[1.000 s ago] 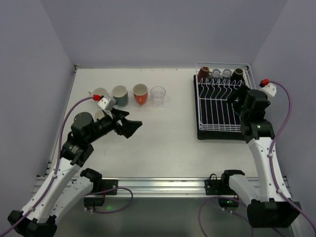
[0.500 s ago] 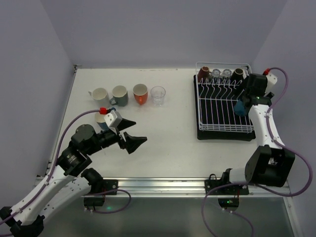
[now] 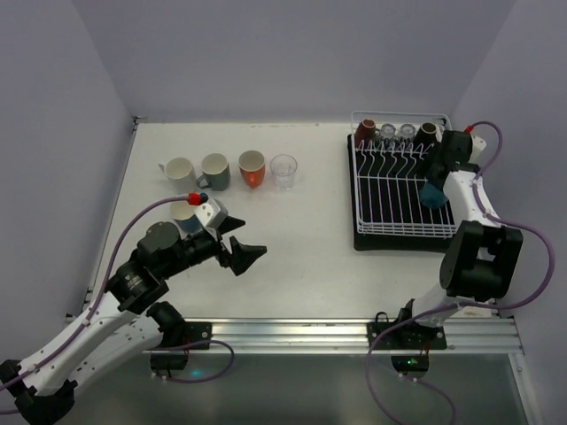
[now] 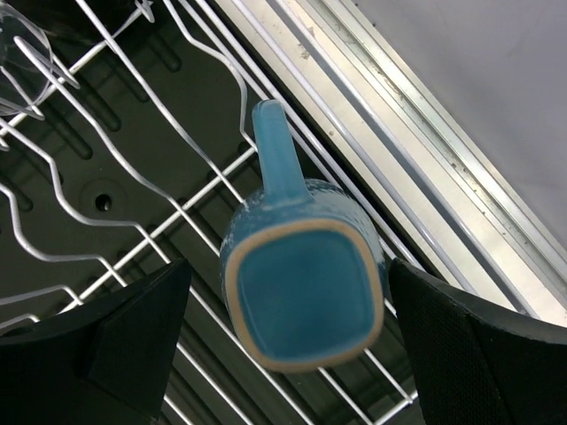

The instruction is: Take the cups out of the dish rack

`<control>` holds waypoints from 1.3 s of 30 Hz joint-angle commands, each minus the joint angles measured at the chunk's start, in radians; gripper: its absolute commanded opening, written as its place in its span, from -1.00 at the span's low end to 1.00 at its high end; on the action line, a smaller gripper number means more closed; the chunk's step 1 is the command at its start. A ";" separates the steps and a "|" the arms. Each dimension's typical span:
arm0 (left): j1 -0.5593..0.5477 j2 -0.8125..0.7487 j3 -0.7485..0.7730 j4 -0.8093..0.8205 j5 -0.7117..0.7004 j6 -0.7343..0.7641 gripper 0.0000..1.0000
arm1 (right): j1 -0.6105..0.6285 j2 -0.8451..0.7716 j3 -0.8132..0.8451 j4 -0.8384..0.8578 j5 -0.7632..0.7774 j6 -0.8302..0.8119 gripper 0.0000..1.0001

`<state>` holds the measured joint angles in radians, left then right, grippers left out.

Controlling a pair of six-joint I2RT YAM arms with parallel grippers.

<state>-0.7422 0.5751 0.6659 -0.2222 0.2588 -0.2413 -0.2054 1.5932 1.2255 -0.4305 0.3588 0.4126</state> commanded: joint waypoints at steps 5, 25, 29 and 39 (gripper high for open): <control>-0.005 0.023 0.040 -0.006 -0.032 0.028 1.00 | -0.006 0.059 0.063 0.021 0.000 -0.035 0.68; 0.018 0.176 0.067 0.041 0.020 -0.071 1.00 | 0.179 -0.511 -0.222 0.237 -0.139 0.020 -0.37; 0.017 0.255 0.069 0.167 0.097 -0.223 0.99 | 0.198 -0.660 -0.277 0.257 -0.349 0.112 -0.37; 0.000 0.557 0.049 0.733 0.246 -0.506 0.82 | 0.310 -0.898 -0.595 0.585 -0.822 0.501 -0.39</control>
<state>-0.7319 1.0733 0.6945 0.2699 0.4358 -0.6281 0.0689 0.7334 0.6930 -0.0856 -0.2741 0.7322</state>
